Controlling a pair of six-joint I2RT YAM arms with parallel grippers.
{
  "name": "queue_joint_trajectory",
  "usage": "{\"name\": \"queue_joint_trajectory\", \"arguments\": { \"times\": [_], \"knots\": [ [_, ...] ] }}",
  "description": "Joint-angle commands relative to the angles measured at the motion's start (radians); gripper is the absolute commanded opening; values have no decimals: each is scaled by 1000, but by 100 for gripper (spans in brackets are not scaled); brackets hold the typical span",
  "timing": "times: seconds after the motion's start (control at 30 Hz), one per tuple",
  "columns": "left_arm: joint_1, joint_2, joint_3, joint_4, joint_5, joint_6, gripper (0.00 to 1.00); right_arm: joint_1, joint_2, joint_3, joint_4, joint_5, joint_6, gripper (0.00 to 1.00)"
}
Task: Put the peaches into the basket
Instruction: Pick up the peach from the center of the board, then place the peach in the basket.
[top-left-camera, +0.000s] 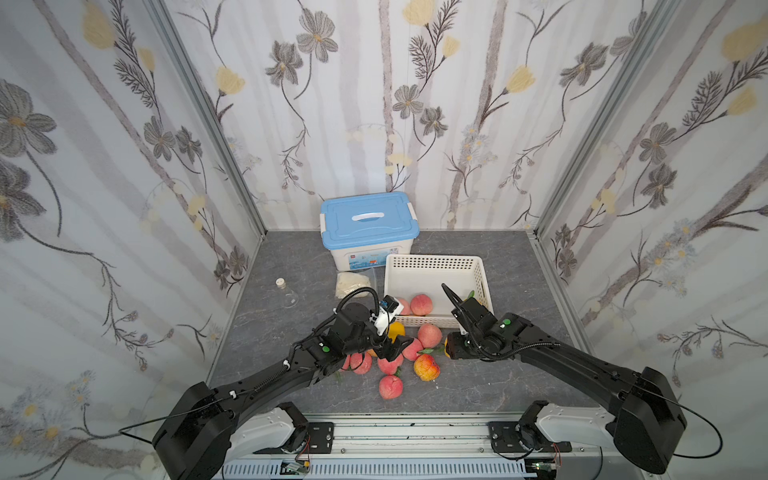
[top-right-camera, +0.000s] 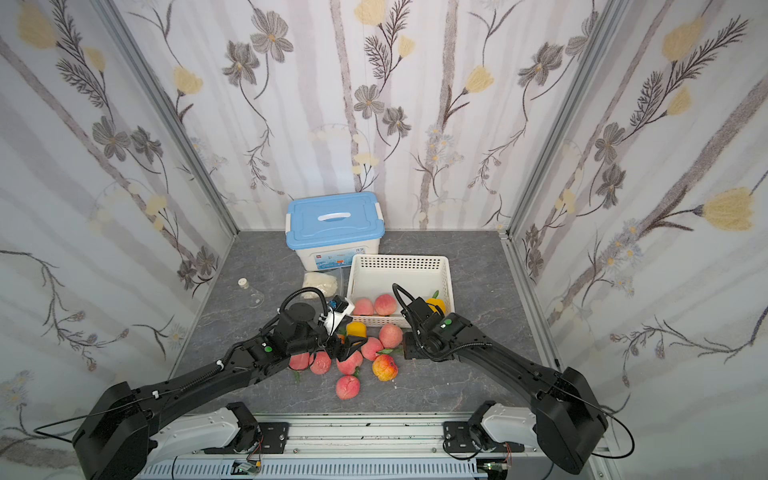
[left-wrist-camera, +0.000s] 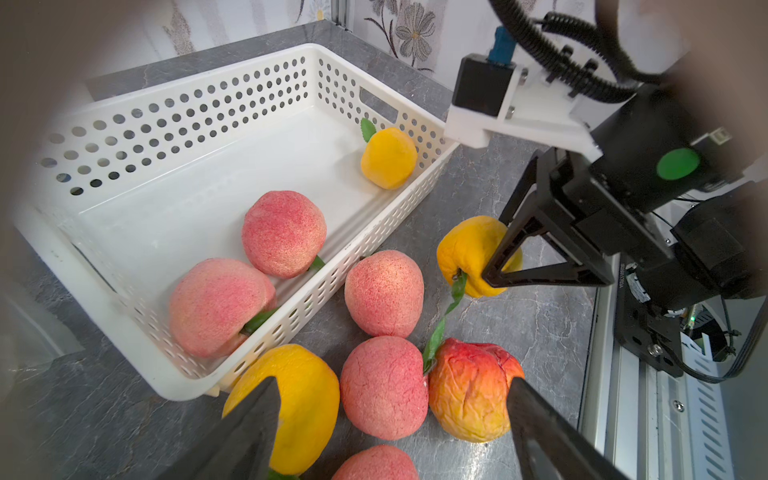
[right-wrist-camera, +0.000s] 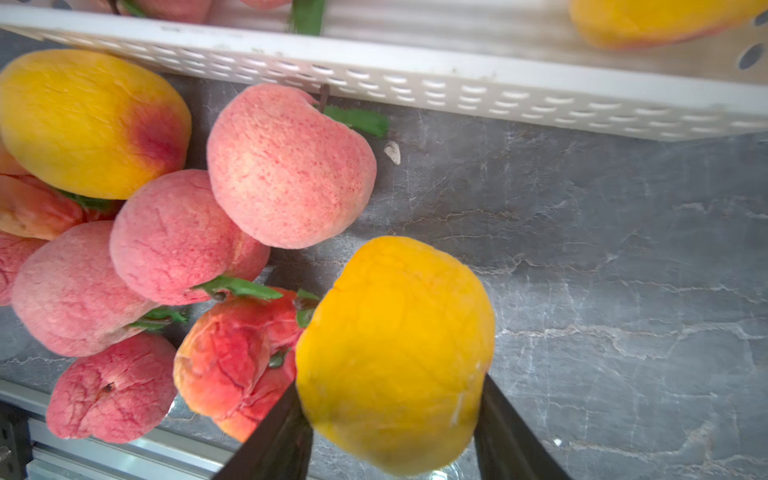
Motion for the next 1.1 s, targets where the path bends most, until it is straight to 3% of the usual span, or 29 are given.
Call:
{"name": "queue_joint_trajectory", "arguments": {
  "times": [0.0,0.3,0.47,0.77,1.07],
  "knots": [
    [-1,2,2,38,-2,18,87,0,-55,35,-75,40,1,54],
    [-1,2,3,36,-5,17,87,0,-173,211,-271,40,-3,49],
    [-1,0,2,38,-1,14,87,-17,-167,319,-285,43,-38,46],
    [-2,2,0,53,0,1,87,-124,49,555,-249,-8,-167,45],
    [-3,-6,-1,39,-22,9,87,-196,331,682,-195,-10,-257,44]
  ]
}}
